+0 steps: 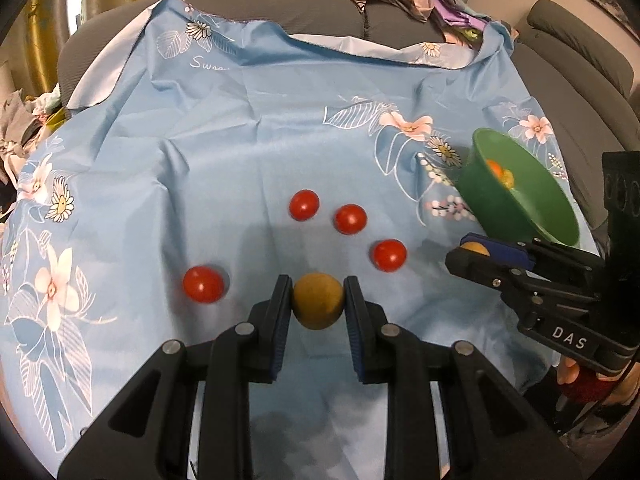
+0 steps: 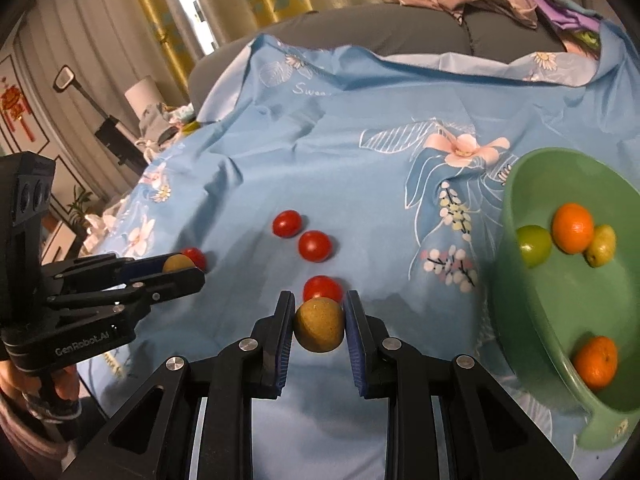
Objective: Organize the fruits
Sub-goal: 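Carry both yellow cherry tomatoes to the green bowl and release them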
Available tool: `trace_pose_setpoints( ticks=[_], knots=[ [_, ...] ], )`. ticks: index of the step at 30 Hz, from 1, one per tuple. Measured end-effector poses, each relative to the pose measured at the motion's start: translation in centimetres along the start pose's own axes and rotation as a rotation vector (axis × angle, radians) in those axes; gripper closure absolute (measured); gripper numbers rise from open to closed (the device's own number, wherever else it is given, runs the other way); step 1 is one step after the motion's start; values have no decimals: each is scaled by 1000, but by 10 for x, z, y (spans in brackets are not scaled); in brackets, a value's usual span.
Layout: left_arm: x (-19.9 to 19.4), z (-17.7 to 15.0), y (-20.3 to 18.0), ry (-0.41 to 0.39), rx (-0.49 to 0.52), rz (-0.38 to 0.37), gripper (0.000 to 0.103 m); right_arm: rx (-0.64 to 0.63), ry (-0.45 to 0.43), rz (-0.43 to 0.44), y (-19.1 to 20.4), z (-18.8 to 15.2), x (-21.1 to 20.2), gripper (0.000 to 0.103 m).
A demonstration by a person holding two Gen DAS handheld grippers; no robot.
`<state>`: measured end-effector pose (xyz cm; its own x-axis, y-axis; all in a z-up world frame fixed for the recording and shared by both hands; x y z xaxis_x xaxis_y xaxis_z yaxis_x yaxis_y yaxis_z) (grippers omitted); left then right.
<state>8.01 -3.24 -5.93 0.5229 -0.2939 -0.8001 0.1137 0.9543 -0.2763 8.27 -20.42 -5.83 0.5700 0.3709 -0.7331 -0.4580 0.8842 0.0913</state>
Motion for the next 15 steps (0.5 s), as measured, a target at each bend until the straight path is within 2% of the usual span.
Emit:
trace_pose_setpoints(
  ticks=[15],
  knots=[
    [-27, -5, -31, -52, 39, -31, 77, 13, -83, -1, 0, -8, -39, 76]
  ],
)
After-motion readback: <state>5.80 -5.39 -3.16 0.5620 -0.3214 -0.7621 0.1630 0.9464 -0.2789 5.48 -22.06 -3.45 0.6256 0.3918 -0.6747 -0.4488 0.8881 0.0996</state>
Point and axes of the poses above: each gripper's, at about its wrist camera, not at the fingertips, and x roughly the way its jaws point, y to its left, z to its top, the point moved 1 cm from there along x, roughly the way its jaws point, and after that the axes turned 12 degrees about -x, right-handed, at the moved point
